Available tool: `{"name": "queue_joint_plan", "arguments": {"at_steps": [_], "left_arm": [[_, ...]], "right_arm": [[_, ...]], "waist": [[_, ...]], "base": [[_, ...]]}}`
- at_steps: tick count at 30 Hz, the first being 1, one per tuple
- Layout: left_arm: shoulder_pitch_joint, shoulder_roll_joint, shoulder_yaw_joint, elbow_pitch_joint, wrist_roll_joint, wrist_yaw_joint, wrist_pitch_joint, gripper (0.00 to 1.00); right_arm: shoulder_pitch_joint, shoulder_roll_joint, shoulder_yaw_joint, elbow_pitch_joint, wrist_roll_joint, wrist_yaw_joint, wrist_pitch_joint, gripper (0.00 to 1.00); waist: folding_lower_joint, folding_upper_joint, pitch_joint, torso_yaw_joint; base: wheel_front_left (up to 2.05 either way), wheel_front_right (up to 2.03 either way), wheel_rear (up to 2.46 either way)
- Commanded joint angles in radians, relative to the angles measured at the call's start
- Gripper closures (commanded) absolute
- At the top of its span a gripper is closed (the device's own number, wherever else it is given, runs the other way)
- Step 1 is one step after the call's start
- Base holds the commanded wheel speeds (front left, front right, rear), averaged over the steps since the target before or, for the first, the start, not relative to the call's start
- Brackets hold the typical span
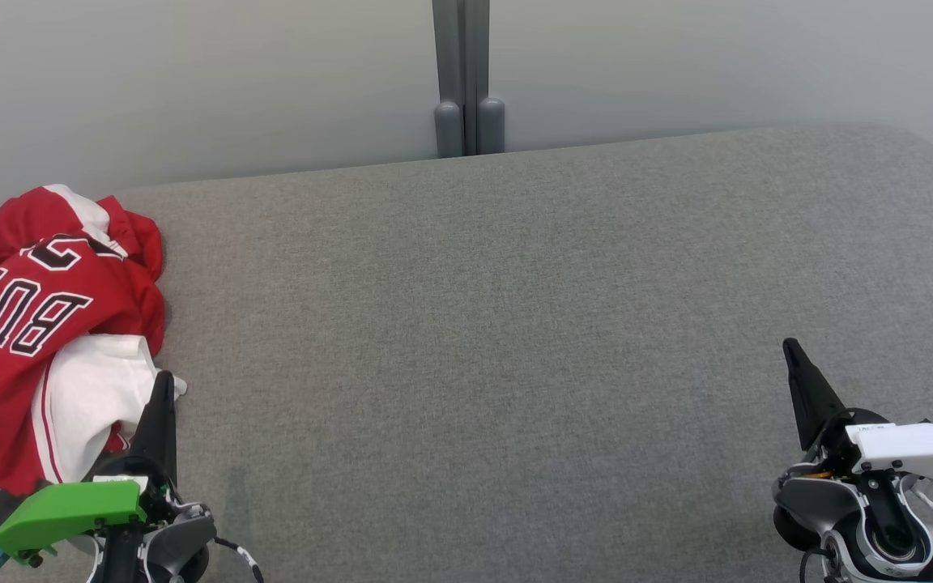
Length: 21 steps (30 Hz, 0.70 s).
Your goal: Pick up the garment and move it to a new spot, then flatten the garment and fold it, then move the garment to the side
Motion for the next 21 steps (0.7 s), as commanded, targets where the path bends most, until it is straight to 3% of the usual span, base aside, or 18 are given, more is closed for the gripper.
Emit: {"name": "queue_joint_plan", "arguments": {"at_steps": [1,21], "left_arm": [[-0.011,0.006,0.002,-0.001,-0.003,-0.006,0.002,1.00],[-0.011,0.006,0.002,-0.001,-0.003,-0.006,0.002,1.00]], "right_arm": [[0.008,-0.003,-0.001,-0.005,0.007,0.000,0.002,1.00],[0.008,-0.003,-0.001,-0.005,0.007,0.000,0.002,1.00]], "waist": [[0.0000,0.0000,0.000,0.000],[0.0000,0.0000,0.000,0.000]], "base": [[0.00,0.00,0.00],[0.00,0.00,0.00]]}}
